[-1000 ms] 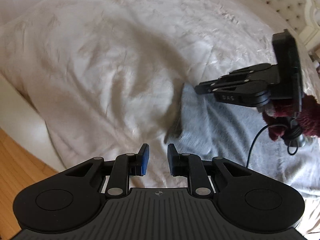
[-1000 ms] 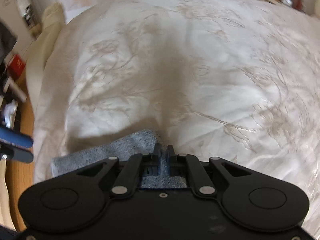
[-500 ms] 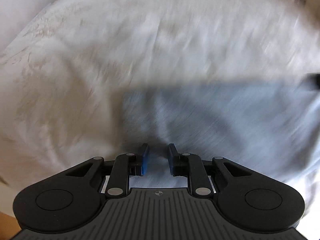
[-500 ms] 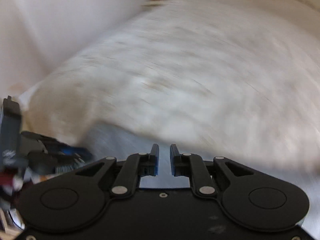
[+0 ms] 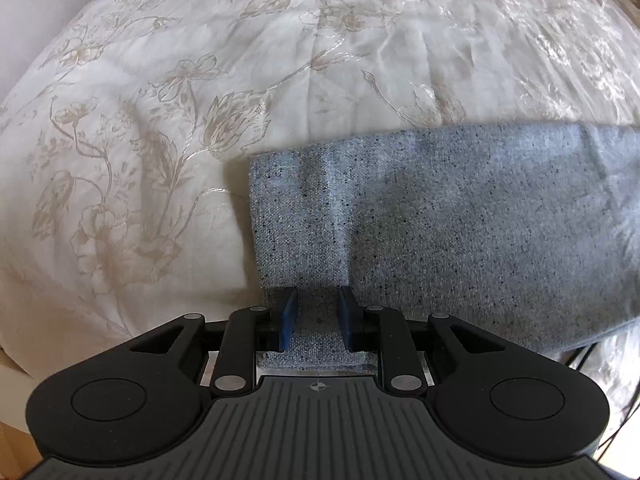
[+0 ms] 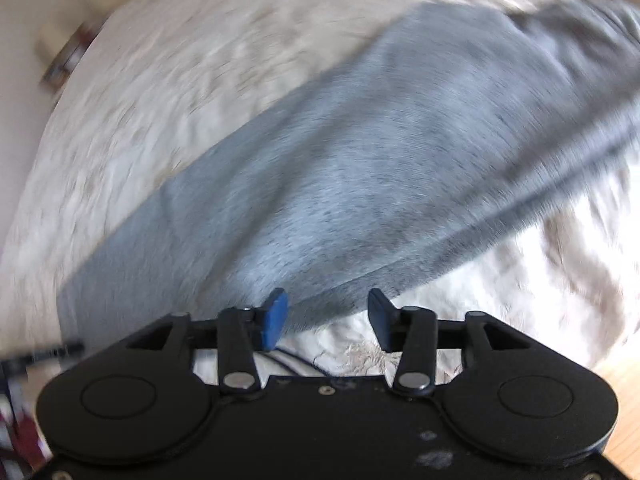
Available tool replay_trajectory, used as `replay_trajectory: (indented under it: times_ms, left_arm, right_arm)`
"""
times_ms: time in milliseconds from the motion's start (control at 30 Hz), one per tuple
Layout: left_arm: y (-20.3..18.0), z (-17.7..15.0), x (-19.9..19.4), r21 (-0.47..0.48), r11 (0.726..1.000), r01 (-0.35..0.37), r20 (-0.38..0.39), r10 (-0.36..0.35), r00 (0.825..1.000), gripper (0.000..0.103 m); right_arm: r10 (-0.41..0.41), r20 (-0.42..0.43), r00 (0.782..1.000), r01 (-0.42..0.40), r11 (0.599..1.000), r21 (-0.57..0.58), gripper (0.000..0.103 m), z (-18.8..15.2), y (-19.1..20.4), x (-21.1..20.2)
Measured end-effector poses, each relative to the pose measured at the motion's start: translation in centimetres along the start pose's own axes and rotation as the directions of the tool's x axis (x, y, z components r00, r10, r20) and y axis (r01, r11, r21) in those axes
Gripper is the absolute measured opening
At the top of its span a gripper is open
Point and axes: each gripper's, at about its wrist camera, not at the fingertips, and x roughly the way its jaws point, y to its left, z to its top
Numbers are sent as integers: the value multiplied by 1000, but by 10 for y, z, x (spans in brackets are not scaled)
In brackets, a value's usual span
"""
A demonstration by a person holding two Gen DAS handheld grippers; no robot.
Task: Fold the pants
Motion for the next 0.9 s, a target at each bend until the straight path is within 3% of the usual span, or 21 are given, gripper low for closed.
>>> replay_trajectory:
  times_ms: [233,267,300,333,367,533,667,800,900]
  left_arm:
    - [4,4,1,12,1000,16,-25,-15,1000,23]
    - [5,5,1,10,1000,17,-28,-17,999,23]
    - [5,5,2,9,1000,17,-29,-17,999,23]
    - [5,5,1,9,1000,16,-30,-16,999,23]
    - [5,6,1,10,1000,15,-30,-15,999,23]
    - [5,4,1,8,1000,16,-25,-16,1000,23]
    - [0,4,-2,14,1000,-3,-28,3,1000,23]
    - [-11,8,-27,25,998,-51,13,51,999,23]
    - [-32,12,-59,24,1000,-11,81,9,997,23]
  right_arm:
    - [8,59,998,-25,957,289,47,18,-42,18]
    - [14,68,998,-37,940,340,41,20,-48,20]
    - [19,71,997,-44,926,375,28,21,-54,21]
    - [26,73,997,-53,914,403,7,23,-57,21]
    - [27,71,997,-53,912,407,4,25,-57,17]
    - [-27,112,993,-2,969,248,3,25,-37,-28]
    - [-100,-24,995,103,969,225,5,17,-45,7]
    - [-85,-48,995,95,966,240,14,30,-47,13]
    - [-81,-40,996,87,983,163,22,37,-46,-4]
